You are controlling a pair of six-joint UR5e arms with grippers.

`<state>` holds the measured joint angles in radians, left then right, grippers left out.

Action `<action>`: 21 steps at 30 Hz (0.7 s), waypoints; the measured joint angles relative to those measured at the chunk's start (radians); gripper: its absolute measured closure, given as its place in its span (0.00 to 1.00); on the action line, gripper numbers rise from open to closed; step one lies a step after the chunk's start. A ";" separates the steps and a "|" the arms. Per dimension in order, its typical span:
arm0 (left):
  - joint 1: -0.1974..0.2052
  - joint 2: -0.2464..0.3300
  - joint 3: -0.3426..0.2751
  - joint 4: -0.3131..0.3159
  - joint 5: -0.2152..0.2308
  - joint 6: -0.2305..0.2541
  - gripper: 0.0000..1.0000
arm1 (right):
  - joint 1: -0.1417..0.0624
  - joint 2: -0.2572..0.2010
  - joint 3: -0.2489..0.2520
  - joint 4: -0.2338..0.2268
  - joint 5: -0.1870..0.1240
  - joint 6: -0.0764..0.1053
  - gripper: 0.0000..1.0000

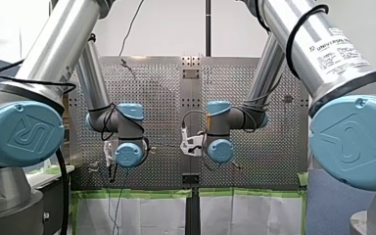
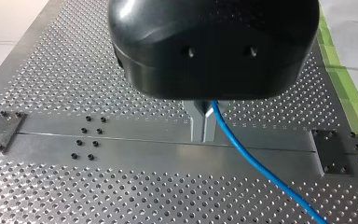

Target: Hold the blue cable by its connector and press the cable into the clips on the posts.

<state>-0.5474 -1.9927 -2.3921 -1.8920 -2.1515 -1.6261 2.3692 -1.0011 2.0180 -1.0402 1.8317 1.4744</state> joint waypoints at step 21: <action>-0.014 -0.045 -0.025 -0.027 0.015 0.005 1.00 | 0.000 0.000 0.000 0.002 0.000 0.000 1.00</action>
<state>-0.5618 -2.0375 -2.4172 -1.9192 -2.1360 -1.6214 2.3693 -1.0011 2.0182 -1.0387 1.8317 1.4745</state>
